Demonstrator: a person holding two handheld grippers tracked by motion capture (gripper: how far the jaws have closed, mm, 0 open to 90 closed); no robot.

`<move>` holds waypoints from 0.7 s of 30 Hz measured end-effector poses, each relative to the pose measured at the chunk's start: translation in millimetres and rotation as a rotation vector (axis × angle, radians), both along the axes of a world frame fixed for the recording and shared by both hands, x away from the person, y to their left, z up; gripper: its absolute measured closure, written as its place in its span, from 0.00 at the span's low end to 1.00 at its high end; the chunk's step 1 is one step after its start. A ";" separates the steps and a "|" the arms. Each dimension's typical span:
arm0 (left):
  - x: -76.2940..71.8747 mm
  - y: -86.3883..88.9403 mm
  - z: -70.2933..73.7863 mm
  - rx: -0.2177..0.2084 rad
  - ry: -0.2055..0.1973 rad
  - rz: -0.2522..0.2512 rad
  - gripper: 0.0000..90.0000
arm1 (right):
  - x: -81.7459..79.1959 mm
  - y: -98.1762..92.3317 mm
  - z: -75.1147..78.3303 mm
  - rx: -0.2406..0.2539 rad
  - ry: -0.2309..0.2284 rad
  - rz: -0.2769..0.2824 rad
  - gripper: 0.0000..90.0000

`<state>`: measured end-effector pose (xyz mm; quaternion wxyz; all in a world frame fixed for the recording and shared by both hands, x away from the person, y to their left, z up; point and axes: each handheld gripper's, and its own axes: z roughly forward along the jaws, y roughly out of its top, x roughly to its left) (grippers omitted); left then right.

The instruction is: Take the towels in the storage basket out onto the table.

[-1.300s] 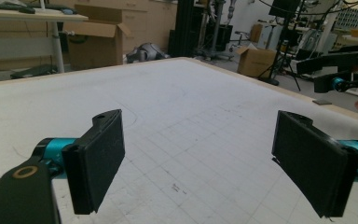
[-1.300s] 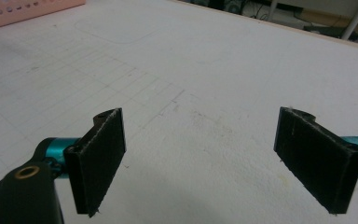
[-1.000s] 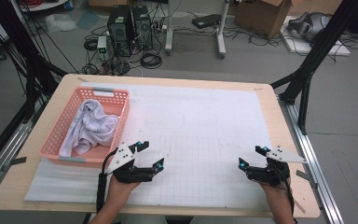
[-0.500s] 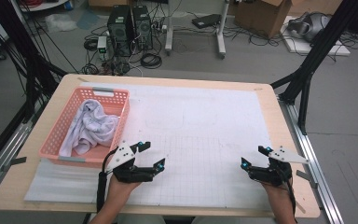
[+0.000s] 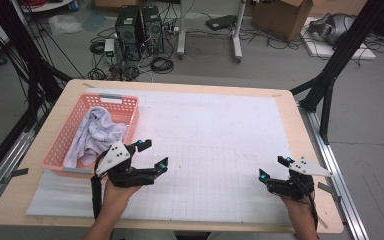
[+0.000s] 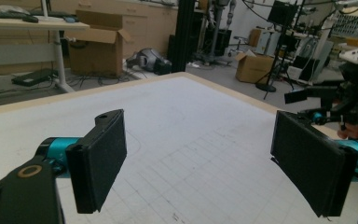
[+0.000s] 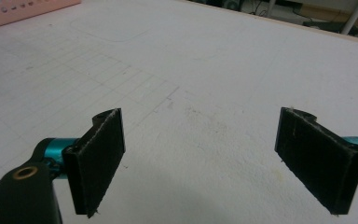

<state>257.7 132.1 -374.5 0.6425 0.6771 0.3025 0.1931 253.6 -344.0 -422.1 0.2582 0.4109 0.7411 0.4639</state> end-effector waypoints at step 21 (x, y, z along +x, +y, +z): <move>33.3 66.2 42.0 0.001 -0.017 0.164 0.21 | 1.6 4.1 -2.7 -0.014 0.011 0.007 0.16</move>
